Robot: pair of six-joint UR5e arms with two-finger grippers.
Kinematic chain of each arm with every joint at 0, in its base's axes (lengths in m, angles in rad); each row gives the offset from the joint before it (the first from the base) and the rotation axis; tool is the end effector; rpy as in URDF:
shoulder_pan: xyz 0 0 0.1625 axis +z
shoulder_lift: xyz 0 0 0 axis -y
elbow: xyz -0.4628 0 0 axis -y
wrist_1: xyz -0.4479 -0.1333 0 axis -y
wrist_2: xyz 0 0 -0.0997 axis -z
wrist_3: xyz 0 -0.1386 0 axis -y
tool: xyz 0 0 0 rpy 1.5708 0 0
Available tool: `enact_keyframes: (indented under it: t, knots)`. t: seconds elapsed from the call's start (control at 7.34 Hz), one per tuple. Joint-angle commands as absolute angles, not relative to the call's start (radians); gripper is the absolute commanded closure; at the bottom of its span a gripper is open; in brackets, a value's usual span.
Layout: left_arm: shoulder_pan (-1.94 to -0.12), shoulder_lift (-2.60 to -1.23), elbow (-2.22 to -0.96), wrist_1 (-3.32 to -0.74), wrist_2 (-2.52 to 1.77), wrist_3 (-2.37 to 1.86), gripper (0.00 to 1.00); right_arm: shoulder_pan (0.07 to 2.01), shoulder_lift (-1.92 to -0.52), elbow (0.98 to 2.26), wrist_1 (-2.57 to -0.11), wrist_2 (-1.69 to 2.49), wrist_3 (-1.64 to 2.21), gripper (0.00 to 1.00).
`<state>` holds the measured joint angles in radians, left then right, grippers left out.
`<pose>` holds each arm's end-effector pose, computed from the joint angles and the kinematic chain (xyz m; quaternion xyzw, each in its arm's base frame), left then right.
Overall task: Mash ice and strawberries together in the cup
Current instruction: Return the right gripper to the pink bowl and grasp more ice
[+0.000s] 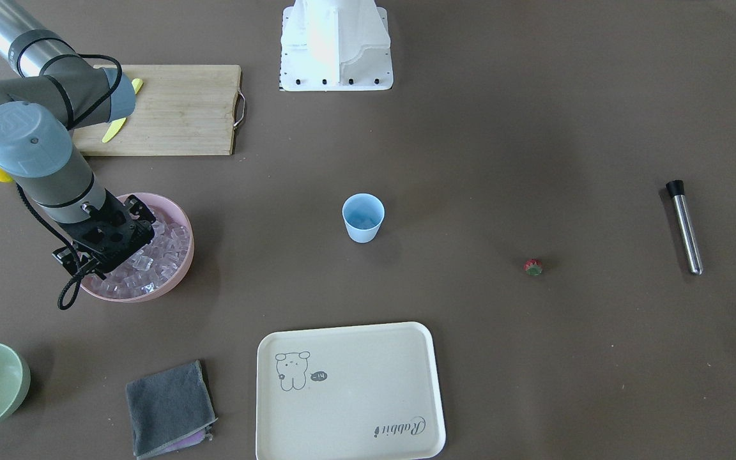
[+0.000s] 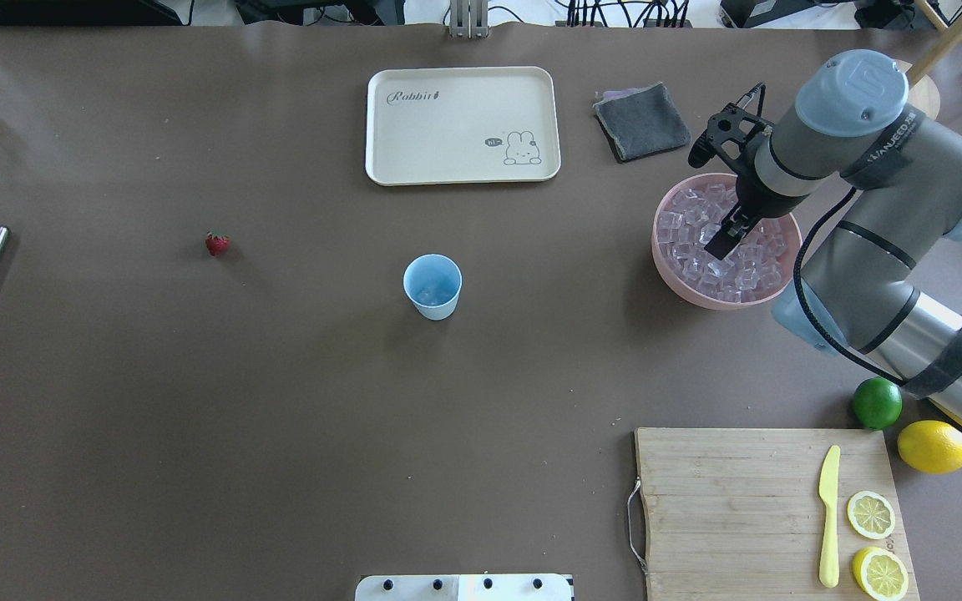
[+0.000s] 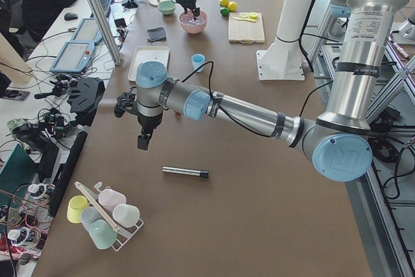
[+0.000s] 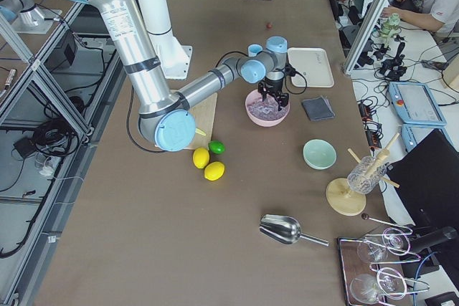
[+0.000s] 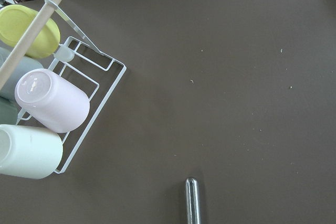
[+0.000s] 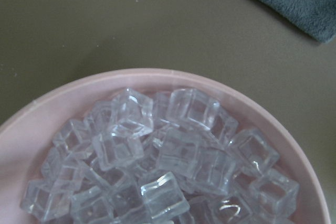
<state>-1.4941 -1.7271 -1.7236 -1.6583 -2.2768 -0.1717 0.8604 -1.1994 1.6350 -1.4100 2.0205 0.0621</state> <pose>0.0051 -0.6329 0.5422 0.1415 0.3592 0.0243 0.9221 -0.4185 -0.5985 0.4520 0.1850 -0.3053 -0.3589 0.8624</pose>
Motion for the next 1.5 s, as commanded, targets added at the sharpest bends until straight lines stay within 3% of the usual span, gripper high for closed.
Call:
enact_keyframes:
  t: [0.0, 0.82, 1.09, 1.36]
  knots:
    - [-1.494, -1.726, -1.727, -1.658, -2.276, -0.176, 0.02, 0.853, -1.226, 1.634, -1.348, 2.028, 0.106, 0.11]
    - [-1.494, -1.718, -1.729, -1.658, -2.276, -0.176, 0.02, 0.828, -1.241, 1.66, -1.361, 2.025, 0.113, 0.14]
    - [-1.494, -1.718, -1.73, -1.658, -2.276, -0.175, 0.02, 0.825, -1.238, 1.664, -1.361, 2.029, 0.113, 0.25]
    - [-1.494, -1.718, -1.732, -1.658, -2.276, -0.176, 0.02, 0.825, -1.238, 1.664, -1.361, 2.029, 0.115, 0.27]
